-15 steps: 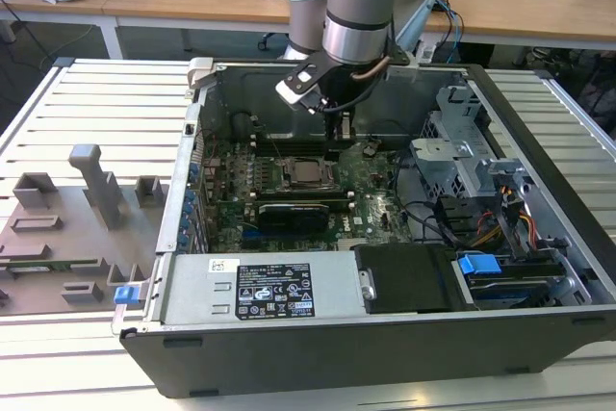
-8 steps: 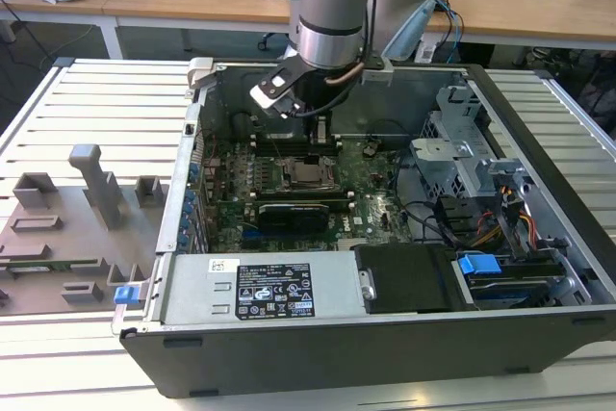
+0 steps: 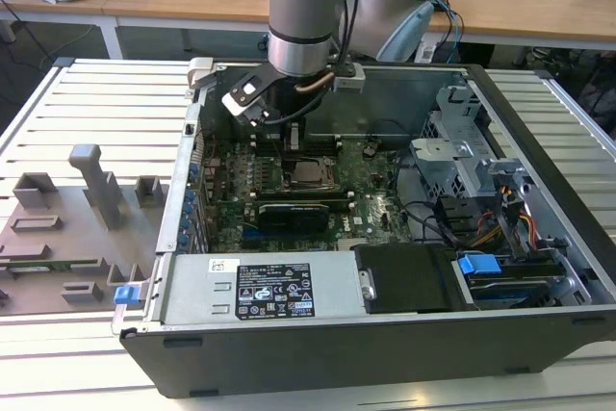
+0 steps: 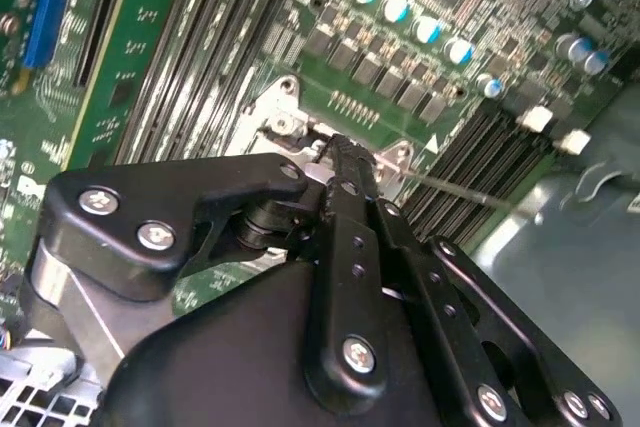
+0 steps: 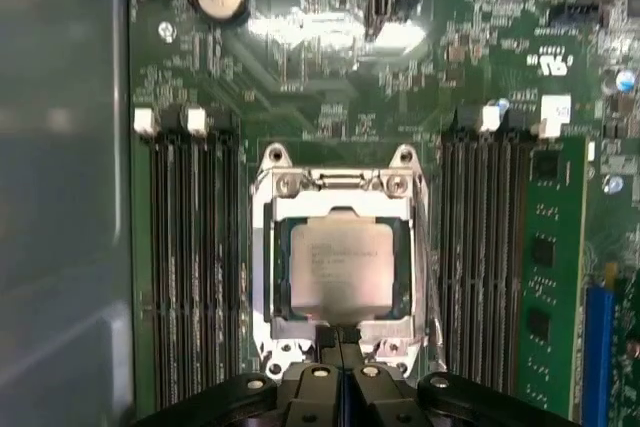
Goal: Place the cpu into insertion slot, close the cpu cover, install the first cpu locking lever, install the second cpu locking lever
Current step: 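Close the cpu cover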
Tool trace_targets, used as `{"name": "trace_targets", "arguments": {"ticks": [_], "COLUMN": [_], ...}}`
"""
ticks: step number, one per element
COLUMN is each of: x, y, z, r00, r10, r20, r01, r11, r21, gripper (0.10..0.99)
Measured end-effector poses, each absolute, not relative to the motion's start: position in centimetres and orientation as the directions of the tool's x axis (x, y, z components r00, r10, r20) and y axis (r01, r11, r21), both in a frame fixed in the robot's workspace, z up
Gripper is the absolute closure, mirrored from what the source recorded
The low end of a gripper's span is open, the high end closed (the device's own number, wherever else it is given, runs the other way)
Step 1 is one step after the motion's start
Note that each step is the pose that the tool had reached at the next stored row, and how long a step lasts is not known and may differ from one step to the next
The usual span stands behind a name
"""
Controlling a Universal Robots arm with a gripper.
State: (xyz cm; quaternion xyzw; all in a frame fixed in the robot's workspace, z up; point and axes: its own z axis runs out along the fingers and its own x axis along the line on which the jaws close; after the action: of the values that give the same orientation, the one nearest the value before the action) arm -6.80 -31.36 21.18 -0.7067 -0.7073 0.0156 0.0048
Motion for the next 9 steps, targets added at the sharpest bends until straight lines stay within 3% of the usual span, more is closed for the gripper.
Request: {"name": "trace_targets", "arguments": {"ticks": [9], "x": [-6.84], "y": [-31.37], "z": [20.68], "r00": [-0.001], "r10": [1.000], "r20": [-0.014], "r01": [1.000], "r11": [0.001], "r21": [-0.029], "gripper": [0.980]}}
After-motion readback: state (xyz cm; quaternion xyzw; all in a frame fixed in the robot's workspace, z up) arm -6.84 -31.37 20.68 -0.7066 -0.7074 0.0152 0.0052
